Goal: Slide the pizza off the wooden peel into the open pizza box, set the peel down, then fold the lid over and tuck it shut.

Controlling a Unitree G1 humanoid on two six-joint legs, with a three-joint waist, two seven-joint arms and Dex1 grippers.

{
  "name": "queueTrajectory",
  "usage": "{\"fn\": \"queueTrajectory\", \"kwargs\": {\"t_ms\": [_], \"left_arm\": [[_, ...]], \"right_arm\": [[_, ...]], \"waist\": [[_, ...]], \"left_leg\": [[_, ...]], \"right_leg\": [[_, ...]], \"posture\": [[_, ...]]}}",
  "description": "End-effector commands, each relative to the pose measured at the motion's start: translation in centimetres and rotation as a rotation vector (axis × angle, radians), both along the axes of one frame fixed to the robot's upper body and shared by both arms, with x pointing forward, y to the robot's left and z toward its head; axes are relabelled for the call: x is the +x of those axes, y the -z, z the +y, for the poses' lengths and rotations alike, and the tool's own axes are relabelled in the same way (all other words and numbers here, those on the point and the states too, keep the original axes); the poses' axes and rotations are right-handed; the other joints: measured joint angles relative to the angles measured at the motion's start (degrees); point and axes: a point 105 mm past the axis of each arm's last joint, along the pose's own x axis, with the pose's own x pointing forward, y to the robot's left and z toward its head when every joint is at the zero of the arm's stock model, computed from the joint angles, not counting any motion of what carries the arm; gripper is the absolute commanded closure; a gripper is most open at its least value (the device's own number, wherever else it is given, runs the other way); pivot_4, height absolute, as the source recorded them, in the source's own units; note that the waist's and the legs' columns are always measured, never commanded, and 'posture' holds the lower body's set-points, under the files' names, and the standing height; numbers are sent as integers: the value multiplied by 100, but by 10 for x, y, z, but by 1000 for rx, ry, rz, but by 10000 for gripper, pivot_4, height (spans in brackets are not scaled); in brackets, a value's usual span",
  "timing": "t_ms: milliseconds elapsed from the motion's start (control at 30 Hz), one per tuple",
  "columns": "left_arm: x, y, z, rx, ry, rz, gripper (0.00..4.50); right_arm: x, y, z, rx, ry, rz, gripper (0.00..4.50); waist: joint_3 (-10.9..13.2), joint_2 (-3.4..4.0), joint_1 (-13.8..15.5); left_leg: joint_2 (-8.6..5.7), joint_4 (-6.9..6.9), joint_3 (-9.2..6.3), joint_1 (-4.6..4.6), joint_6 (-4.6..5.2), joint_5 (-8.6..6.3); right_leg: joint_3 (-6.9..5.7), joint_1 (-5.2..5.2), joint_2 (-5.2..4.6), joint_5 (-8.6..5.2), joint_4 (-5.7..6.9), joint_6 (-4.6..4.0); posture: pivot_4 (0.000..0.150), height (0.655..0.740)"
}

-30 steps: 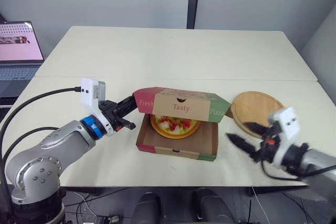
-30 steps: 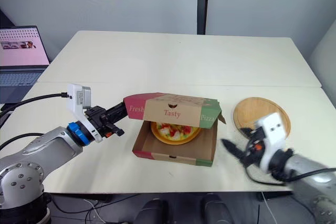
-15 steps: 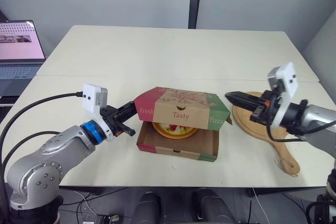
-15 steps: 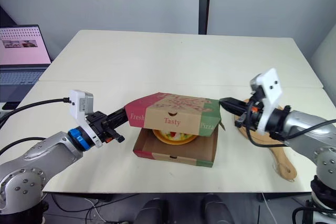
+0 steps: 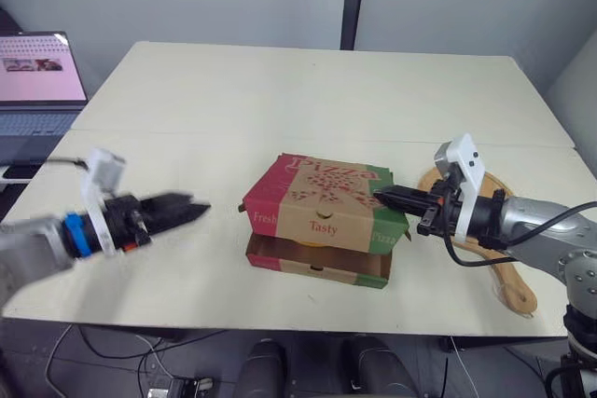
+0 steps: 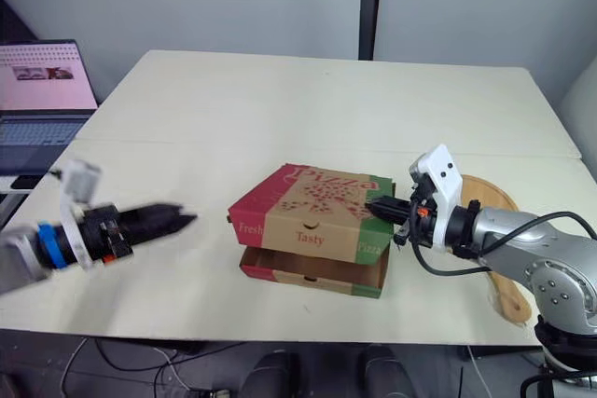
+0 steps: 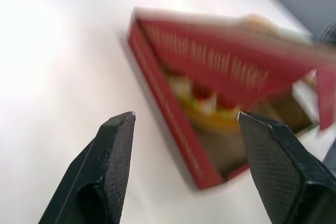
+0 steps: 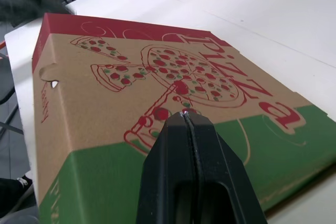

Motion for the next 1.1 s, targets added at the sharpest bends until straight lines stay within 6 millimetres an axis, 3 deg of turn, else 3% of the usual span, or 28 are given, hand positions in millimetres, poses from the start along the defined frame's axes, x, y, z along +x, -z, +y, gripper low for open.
{"fn": "queueTrajectory", "kwargs": {"t_ms": [33,133,300,433,533,633,767,1100], "left_arm": [[6,-32,-24,-8,150,-94,19825],[7,-28,-57,76,305,-107,29077],[12,-15,-115,170,576,-148,44674],[22,-5,-138,237,673,-183,44674],[25,1,-143,274,710,-198,44674],[28,4,-143,285,721,-204,44674],[28,7,-143,294,740,-209,44674],[29,10,-144,292,743,-208,44674]], "right_arm": [[-5,-5,4,-2,-25,-42,45000],[-7,-2,6,-12,-34,-42,45000],[-5,-8,4,-17,-17,-97,45000],[0,-20,-25,-50,82,-139,45000],[-4,-15,-52,-139,146,-130,45000],[-10,-3,-63,-216,141,-107,45000],[-27,18,-51,-247,38,-40,45000],[-36,28,-16,-135,-61,-5,45000]], "waist": [[0,-2,-3],[0,-2,-31],[0,-2,-21],[1,-1,-33],[1,-1,-52],[1,-1,-52],[0,-1,-52],[0,-1,-47]], "left_leg": [[-6,0,0,-5,0,0],[-8,-2,7,-14,3,-2],[-22,1,-1,-29,4,-3],[-22,11,-4,-35,4,-3],[-18,11,-2,-34,5,-3],[-14,10,-5,-33,6,-3],[-13,20,-3,-32,6,-3],[-14,23,-5,-31,6,-3]], "right_leg": [[1,1,-2,0,-4,8],[11,1,-11,23,-12,57],[-1,-10,2,22,-9,58],[-1,-15,13,23,-1,57],[2,-15,18,22,-2,58],[0,-15,23,21,0,56],[4,-13,25,21,5,57],[4,-11,24,22,7,60]], "posture": [[1500,7306],[1500,7306],[1500,7306],[1500,7306],[1500,7306],[1500,7306],[1500,7306],[1500,7306]]}}
